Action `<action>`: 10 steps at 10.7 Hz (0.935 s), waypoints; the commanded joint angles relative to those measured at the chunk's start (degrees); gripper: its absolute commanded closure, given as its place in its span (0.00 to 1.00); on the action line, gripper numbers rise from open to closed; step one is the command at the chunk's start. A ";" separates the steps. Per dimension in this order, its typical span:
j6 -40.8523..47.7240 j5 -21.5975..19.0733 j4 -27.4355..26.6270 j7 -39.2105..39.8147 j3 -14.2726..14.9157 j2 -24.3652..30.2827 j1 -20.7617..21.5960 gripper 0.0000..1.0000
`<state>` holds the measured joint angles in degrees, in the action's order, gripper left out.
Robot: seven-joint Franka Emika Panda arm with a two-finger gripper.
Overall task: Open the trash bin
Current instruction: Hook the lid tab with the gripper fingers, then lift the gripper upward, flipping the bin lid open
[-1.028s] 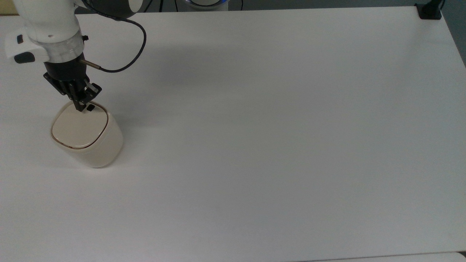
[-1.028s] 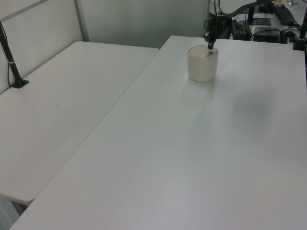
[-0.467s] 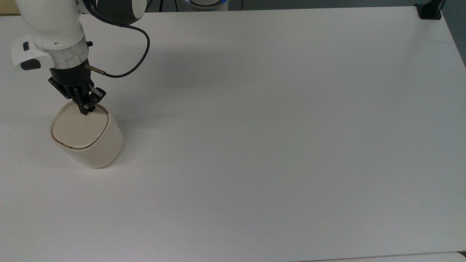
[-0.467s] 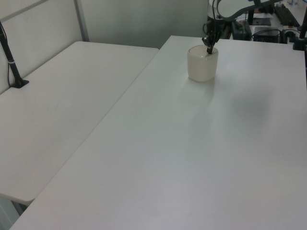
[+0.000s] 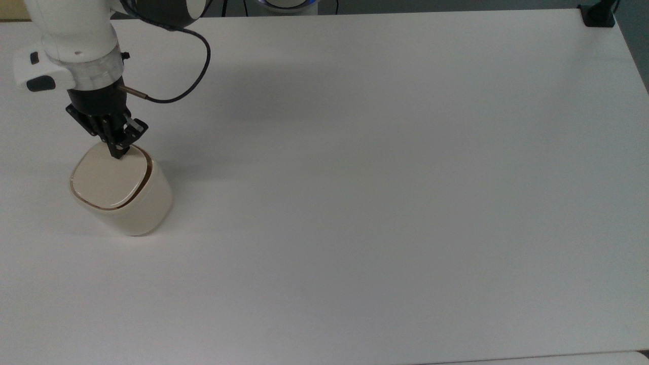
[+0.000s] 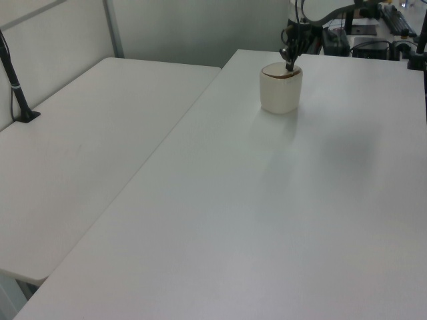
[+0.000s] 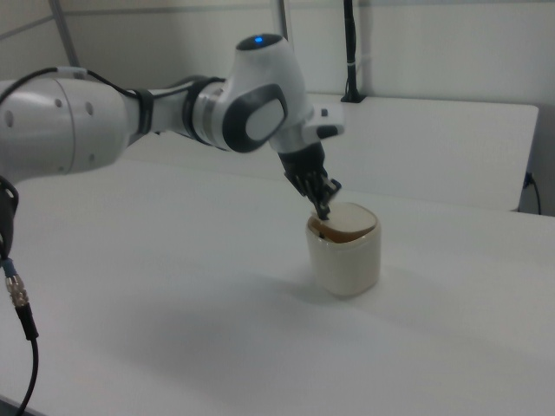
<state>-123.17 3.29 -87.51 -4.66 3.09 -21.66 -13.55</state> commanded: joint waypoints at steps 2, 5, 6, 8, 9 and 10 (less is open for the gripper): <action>12.75 -0.39 -1.35 -0.62 0.25 10.48 7.65 0.94; 20.93 -0.12 -1.43 -0.09 0.25 14.70 12.30 0.95; 23.05 -0.03 -1.78 0.00 0.25 16.28 13.88 0.94; 26.04 0.75 -2.40 0.09 0.25 18.57 17.48 0.93; 27.53 0.84 -2.40 0.09 0.16 19.02 18.28 0.90; 28.59 0.76 -2.40 0.09 0.16 19.02 18.47 0.85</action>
<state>-96.93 3.49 -87.46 -4.91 2.76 -5.09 3.28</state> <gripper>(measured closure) 0.921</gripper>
